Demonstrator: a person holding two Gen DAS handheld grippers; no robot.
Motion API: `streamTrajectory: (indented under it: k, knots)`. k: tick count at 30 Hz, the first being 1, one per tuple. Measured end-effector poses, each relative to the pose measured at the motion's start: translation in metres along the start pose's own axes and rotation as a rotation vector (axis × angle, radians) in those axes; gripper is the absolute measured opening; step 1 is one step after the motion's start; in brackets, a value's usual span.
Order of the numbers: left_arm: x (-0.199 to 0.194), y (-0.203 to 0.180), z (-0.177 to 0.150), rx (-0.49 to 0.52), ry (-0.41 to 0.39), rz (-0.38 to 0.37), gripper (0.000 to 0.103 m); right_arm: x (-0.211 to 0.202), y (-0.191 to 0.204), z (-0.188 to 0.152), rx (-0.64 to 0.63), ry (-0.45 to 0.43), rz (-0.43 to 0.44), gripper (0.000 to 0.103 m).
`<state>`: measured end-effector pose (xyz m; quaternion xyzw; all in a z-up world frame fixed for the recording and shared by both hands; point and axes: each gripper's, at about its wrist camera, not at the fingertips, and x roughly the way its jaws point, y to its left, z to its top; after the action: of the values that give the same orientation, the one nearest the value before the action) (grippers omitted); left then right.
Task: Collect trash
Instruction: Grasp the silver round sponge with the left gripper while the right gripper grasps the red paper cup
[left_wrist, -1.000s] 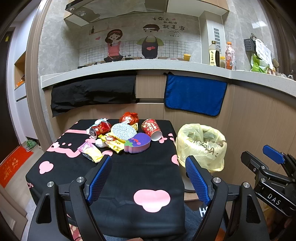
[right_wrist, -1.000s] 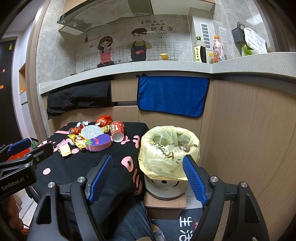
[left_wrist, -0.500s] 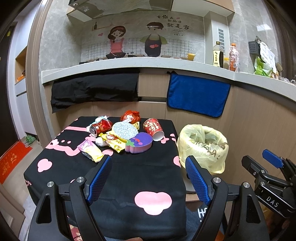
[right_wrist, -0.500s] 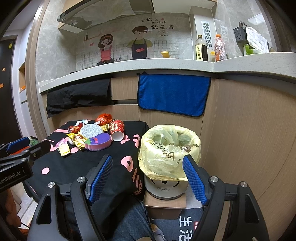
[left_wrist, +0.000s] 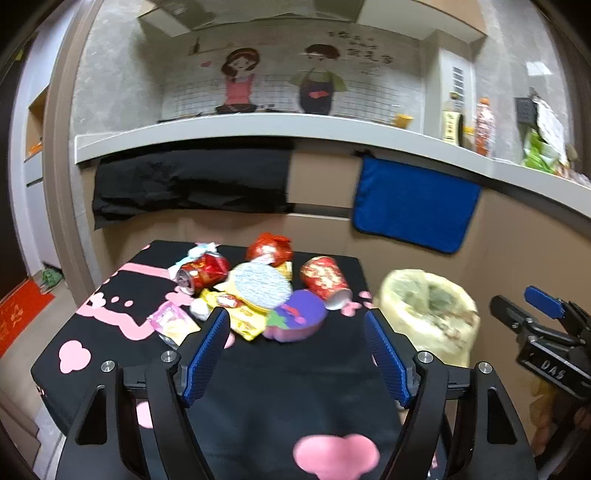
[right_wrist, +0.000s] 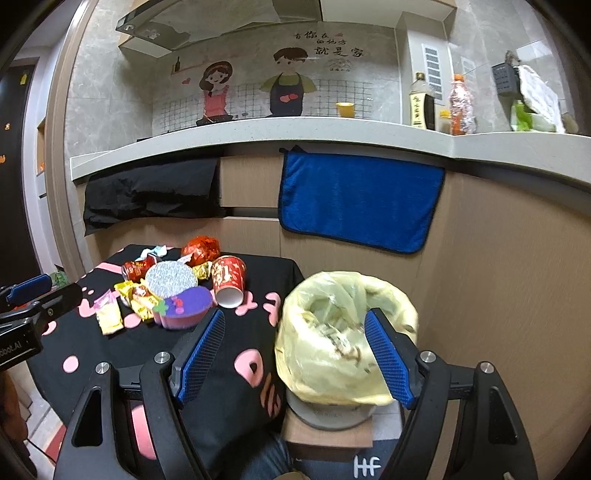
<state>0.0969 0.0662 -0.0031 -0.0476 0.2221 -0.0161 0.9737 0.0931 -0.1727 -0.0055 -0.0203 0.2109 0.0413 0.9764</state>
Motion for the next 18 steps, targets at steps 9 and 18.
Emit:
streamTrajectory:
  k: [9,18]
  knots:
    - [0.089,0.06,-0.012,-0.182,0.202,0.033,0.073,0.071,0.006,0.01,0.007,0.065,0.026,0.076]
    - [0.164,0.068,0.02,-0.105,0.247,-0.199,0.064,0.129,0.003,-0.005,0.003,0.184,0.07,0.076]
